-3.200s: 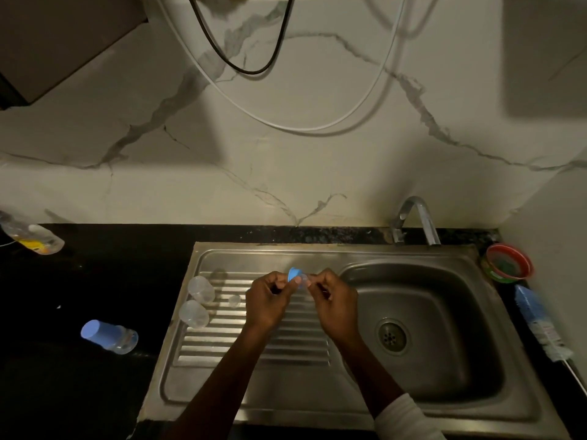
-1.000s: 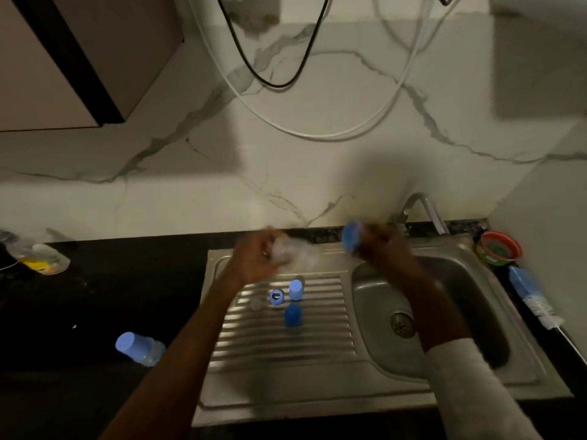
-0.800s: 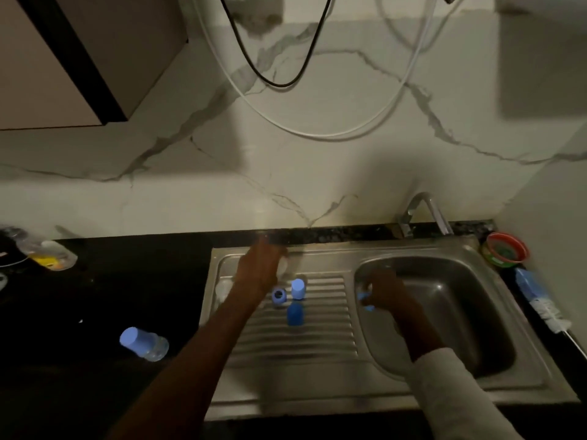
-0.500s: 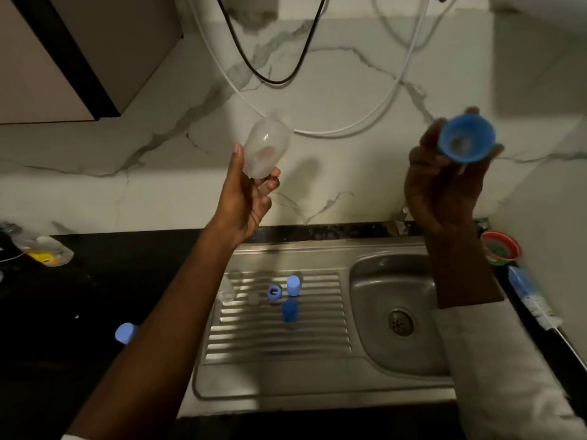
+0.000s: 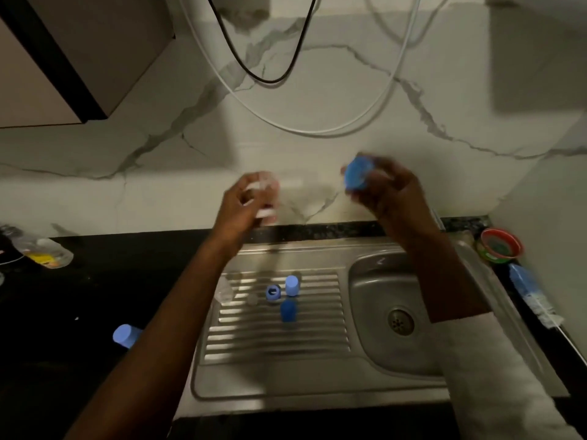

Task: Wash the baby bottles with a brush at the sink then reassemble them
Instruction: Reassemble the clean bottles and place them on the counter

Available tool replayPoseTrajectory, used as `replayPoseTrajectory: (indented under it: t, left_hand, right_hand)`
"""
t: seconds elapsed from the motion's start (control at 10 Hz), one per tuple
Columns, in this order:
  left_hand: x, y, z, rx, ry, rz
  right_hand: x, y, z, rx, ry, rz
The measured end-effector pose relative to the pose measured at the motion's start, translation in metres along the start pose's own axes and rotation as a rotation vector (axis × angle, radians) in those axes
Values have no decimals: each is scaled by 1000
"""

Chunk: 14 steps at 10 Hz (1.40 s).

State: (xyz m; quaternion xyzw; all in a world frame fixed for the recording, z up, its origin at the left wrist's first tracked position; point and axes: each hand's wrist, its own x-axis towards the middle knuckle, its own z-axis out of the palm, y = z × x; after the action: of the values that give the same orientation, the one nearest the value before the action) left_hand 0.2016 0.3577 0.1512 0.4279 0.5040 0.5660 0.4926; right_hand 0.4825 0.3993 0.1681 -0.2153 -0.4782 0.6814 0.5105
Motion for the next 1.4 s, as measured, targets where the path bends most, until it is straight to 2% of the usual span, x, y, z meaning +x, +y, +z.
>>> replayPoseTrajectory:
  t: [0.1, 0.2, 0.3, 0.4, 0.5, 0.6, 0.7, 0.8, 0.9, 1.0, 1.2, 1.3, 1.4]
  left_hand:
    - [8, 23, 4, -762, -170, -62]
    - [3, -18, -1, -229, -229, 22]
    - [-11, -95, -18, 1222, -468, 115]
    - [-28, -146, -30, 1227, -420, -72]
    - [-33, -153, -22, 1092, -329, 27]
    - [-33, -143, 0, 866, -241, -24]
    - [-30, -141, 17, 757, -203, -86]
    - [-33, -142, 23, 649, -225, -116]
    - [-38, -145, 30, 559, -277, -140]
    - [-41, -149, 34, 581, -272, -101]
    - [-45, -142, 57, 510, -343, -147]
    - [-44, -140, 60, 511, -367, -105]
    - [-46, -141, 63, 552, -354, 25]
  right_hand:
    - [2, -23, 1, 851, -316, -105]
    - [-16, 19, -27, 478, -211, 46]
    - [-56, 111, -85, -959, -204, -18]
    - [-96, 167, -127, -1317, -309, 469]
    - [-101, 180, -125, -1223, -215, 411]
    - [-96, 175, -106, -904, 16, 330]
    - [-94, 170, -94, -604, 116, 303]
    - [-95, 166, -94, -467, 199, 265]
    - [-95, 162, -100, -494, 168, 229]
    - [-95, 156, -103, -497, 112, 204]
    - [-92, 142, -101, -460, -42, 170]
    - [-93, 136, -103, -488, -44, 167]
    - [-91, 133, -96, -494, 30, 255]
